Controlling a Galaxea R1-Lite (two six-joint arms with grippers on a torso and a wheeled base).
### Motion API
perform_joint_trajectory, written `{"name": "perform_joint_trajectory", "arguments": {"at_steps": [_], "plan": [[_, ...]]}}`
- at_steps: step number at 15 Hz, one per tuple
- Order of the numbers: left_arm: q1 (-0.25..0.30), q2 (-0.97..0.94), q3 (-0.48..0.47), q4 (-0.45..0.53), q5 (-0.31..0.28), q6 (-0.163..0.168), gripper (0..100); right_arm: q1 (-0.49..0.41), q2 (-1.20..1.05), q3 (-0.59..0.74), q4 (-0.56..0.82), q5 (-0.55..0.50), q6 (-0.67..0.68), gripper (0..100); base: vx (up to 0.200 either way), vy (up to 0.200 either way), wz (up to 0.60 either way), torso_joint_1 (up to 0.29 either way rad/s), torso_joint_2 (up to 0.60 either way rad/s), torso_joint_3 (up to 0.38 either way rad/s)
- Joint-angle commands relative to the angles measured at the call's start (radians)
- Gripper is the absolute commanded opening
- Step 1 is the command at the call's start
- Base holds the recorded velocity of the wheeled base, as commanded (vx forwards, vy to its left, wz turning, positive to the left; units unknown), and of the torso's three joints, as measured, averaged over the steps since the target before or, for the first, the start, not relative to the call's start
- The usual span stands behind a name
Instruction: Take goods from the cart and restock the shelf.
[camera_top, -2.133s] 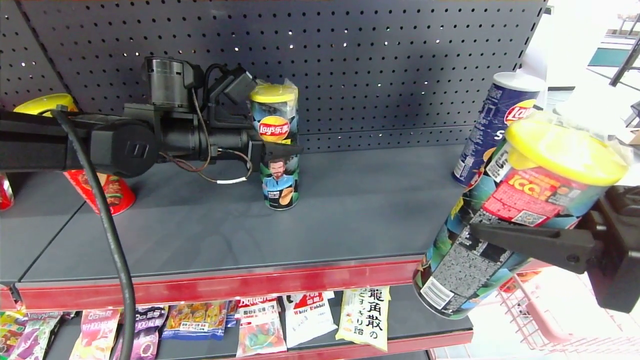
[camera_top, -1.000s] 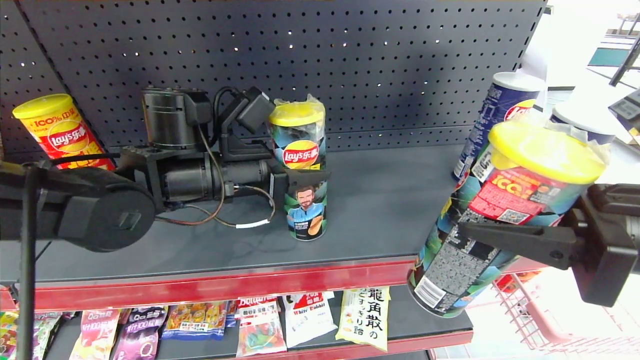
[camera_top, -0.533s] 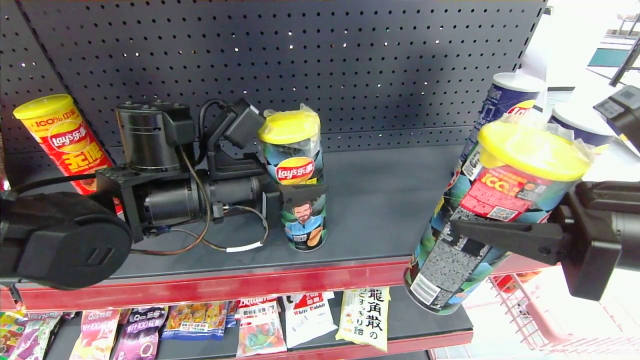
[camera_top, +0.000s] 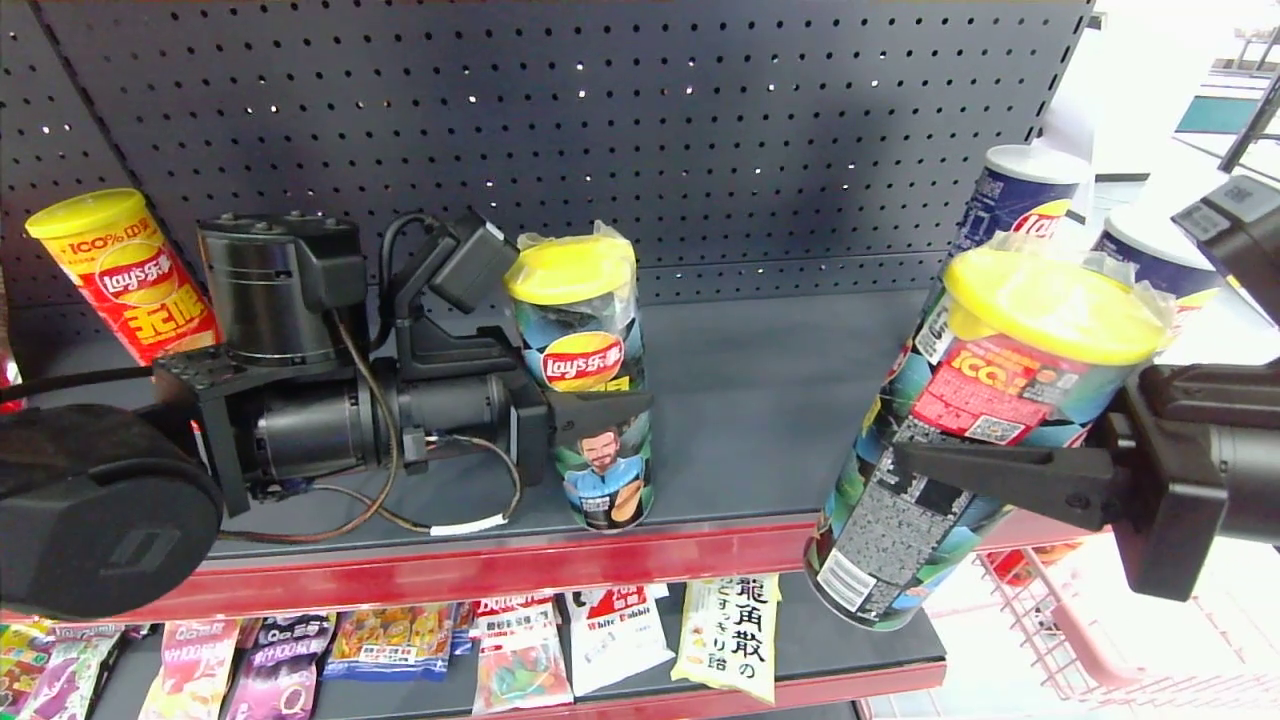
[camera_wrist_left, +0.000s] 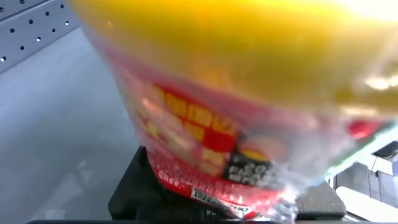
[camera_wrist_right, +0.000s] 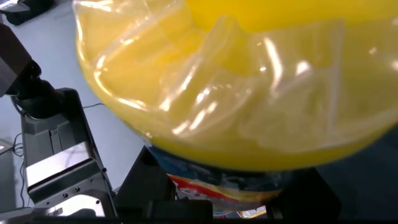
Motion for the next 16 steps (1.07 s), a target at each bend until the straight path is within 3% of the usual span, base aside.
{"name": "perform_joint_trajectory", "arguments": {"at_steps": [1, 7, 8, 14, 16], "plan": [[-0.001, -0.01, 0.017, -0.005, -0.001, 0.0, 0, 0.0, 0.0, 0.0, 0.0, 0.001, 0.0, 0, 0.0, 0.0, 0.0, 0.0, 0.0, 0.0], [-0.001, -0.001, 0.028, -0.005, -0.012, 0.006, 0, -0.001, 0.011, -0.005, -0.002, 0.001, 0.0, 0, 0.0, 0.0, 0.0, 0.0, 0.0, 0.0], [-0.001, 0.001, 0.026, -0.006, -0.012, 0.006, 100, -0.001, 0.016, -0.01, -0.002, 0.001, 0.0, 0, 0.0, 0.0, 0.0, 0.0, 0.0, 0.0], [0.006, -0.008, 0.035, -0.005, -0.002, 0.006, 100, -0.003, 0.155, -0.163, -0.002, -0.001, -0.003, 0, 0.0, 0.0, 0.0, 0.0, 0.0, 0.0], [0.016, -0.037, 0.081, -0.005, -0.002, 0.006, 100, -0.003, 0.238, -0.26, -0.002, -0.002, -0.005, 0, 0.0, 0.0, 0.0, 0.0, 0.0, 0.0]]}}
